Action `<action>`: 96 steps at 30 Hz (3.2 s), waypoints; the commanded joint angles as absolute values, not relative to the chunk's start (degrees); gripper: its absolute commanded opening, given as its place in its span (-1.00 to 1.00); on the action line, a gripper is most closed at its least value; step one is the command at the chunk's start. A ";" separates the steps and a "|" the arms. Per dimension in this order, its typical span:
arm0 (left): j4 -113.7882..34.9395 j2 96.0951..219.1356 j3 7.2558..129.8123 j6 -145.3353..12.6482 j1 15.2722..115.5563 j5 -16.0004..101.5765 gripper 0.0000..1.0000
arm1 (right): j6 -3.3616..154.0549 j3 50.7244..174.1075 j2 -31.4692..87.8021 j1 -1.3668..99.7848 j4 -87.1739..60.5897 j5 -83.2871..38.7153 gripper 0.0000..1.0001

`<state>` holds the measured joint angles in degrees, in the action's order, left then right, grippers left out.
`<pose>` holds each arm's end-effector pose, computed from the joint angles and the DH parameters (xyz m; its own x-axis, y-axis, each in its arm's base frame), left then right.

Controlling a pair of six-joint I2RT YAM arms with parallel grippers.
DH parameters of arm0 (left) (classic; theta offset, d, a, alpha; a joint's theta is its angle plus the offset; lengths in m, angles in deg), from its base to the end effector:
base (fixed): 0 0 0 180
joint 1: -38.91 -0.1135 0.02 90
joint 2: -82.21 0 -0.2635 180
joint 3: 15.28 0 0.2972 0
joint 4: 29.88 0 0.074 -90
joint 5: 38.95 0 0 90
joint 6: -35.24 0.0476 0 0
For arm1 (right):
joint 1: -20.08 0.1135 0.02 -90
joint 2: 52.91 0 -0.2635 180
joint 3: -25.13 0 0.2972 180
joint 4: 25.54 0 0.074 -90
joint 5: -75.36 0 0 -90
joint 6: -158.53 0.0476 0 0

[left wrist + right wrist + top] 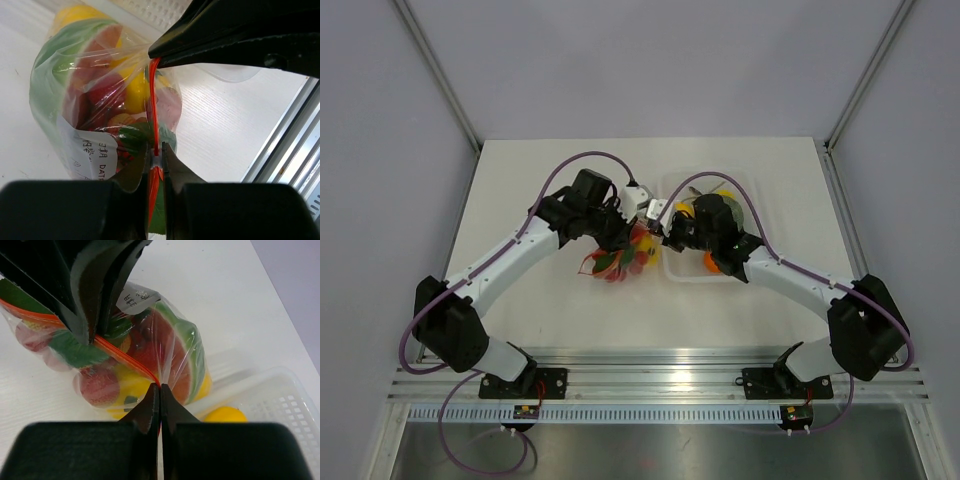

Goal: Place the food in the zip-top bag and seal the zipper
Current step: Zip the zipper food storage bag at the center of the board, then place the zipper food storage bag at the center of the board.

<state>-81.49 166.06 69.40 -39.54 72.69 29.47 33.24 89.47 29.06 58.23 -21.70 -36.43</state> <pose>0.2926 -0.2168 0.2882 -0.4349 0.5846 -0.6849 0.8545 0.5080 -0.1090 0.2851 0.2464 0.2411 0.2534 -0.4831 -0.8381 -0.8562 0.2912 -0.4267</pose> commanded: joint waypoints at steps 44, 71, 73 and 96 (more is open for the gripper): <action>-82.31 155.60 60.79 -40.35 67.66 38.48 -1.00 | 78.37 88.64 31.99 49.79 -41.49 -8.41 -1.00; -67.92 154.54 63.60 -48.26 59.13 52.44 -1.00 | 82.50 101.63 43.14 49.26 -49.12 -26.59 -1.00; -65.71 155.24 64.39 -48.96 58.69 54.65 -1.00 | 82.51 104.62 45.78 49.17 -49.84 -29.14 -1.00; -72.63 135.65 57.18 -61.70 57.99 52.19 0.98 | 72.32 96.54 26.81 52.78 -23.48 -15.01 0.87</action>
<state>-71.29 136.67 54.32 -58.14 58.05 50.45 75.71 95.19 32.01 52.86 -29.11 -23.64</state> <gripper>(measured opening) 0.988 0.923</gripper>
